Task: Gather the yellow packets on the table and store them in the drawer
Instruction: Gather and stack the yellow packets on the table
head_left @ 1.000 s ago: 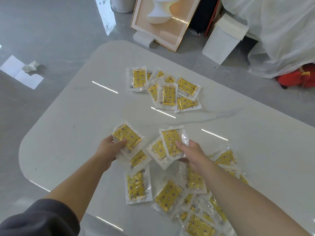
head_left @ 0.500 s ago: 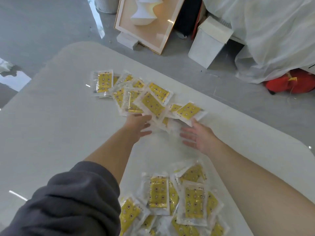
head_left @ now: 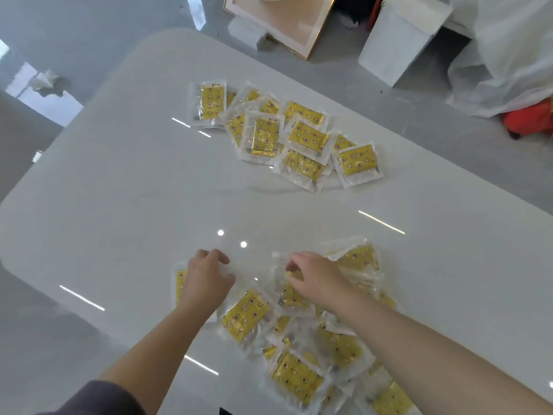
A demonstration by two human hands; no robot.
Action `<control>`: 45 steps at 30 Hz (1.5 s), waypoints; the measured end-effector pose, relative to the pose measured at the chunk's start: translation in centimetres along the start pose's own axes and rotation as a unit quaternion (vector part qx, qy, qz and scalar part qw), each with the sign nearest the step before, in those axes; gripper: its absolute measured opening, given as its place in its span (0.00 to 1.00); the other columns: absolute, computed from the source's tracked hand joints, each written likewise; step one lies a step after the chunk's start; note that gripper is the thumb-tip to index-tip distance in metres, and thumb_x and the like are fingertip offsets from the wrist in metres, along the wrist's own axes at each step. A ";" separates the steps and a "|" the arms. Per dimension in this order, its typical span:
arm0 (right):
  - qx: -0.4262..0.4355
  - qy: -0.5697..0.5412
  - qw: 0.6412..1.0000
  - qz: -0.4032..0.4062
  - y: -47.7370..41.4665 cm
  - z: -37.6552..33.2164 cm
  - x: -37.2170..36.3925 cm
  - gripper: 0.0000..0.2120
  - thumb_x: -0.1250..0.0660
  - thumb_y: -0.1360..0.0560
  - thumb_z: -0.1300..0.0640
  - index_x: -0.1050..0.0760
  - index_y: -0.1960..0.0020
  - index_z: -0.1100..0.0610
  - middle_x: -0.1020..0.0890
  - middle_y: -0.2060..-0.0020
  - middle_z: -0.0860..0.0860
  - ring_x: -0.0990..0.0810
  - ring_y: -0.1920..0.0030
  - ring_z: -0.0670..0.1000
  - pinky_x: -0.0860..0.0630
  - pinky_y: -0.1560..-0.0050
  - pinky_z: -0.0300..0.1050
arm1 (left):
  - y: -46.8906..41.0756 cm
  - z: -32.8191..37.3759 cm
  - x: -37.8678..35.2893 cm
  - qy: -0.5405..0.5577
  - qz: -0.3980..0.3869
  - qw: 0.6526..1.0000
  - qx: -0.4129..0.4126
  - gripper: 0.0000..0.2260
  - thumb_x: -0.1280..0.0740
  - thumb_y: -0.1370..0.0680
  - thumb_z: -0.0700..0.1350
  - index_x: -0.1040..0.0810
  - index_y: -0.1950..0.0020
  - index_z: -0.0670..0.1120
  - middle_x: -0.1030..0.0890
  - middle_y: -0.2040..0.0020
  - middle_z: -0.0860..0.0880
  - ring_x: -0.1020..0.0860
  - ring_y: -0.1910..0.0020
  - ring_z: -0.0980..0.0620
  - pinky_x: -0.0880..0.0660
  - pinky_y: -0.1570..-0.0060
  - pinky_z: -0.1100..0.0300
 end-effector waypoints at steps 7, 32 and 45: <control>-0.022 0.147 0.989 -0.028 -1.2 -4.5 -6.9 0.29 0.31 0.27 0.43 0.37 0.31 0.50 0.28 0.36 0.50 0.31 0.34 0.54 0.34 0.36 0.52 | 1.0 -6.0 1.1 -0.103 0.104 0.985 0.086 0.41 0.26 0.31 0.56 0.42 0.25 0.46 0.35 0.33 0.40 0.34 0.36 0.39 0.28 0.49 0.45; -0.085 -0.212 0.969 -0.093 -0.2 -4.5 -5.9 0.19 0.28 0.26 0.55 0.38 0.66 0.52 0.37 0.68 0.47 0.39 0.68 0.46 0.40 0.67 0.41 | 0.3 -6.4 0.6 0.216 -0.116 0.968 0.060 0.08 0.33 0.23 0.39 0.22 0.45 0.47 0.17 0.52 0.48 0.18 0.51 0.48 0.21 0.56 0.54; -0.116 -0.206 0.968 0.086 -0.4 -1.2 -2.8 0.15 0.31 0.25 0.52 0.27 0.40 0.51 0.23 0.47 0.45 0.23 0.48 0.47 0.28 0.55 0.35 | 1.8 -3.5 -0.9 0.323 -0.222 0.920 0.030 0.13 0.25 0.28 0.41 0.22 0.45 0.47 0.15 0.53 0.48 0.15 0.55 0.50 0.19 0.51 0.52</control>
Point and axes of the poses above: each hand's wrist, its own y-axis away from the middle knuckle, its own x-axis out of the back of the hand, z = x × y, the point moved 3 cm from there along -y, towards the middle knuckle
